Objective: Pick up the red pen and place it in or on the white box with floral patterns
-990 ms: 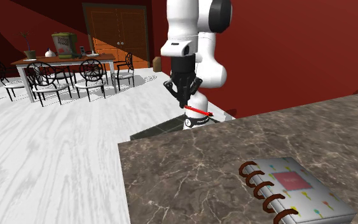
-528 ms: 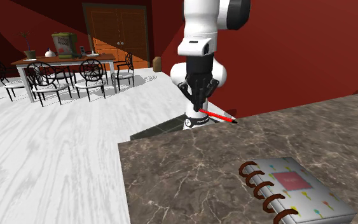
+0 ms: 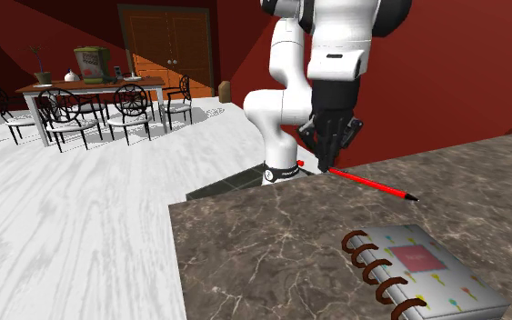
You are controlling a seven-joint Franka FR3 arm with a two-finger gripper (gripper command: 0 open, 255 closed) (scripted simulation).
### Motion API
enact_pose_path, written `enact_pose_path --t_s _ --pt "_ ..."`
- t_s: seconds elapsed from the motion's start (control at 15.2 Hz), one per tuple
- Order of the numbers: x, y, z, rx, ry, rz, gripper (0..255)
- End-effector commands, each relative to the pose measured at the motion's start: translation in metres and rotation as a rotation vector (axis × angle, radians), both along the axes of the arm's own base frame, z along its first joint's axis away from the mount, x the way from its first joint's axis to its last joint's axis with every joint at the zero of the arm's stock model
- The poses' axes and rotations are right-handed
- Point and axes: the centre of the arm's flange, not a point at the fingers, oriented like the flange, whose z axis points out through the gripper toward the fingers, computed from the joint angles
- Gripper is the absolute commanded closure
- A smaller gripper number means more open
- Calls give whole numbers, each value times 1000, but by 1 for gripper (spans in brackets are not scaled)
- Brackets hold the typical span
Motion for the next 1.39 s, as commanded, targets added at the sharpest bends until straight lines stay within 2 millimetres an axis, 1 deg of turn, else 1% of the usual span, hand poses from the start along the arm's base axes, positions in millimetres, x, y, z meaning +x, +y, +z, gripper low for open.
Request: enact_pose_path --t_s 0.0,0.33,0.4,1.32 --pt "-2 26 -3 1 1 -1 255" --pt "-4 92 -1 1 1 -1 255" --pt "-5 116 0 1 1 -1 255" --pt "-5 116 -74 1 1 -1 255"
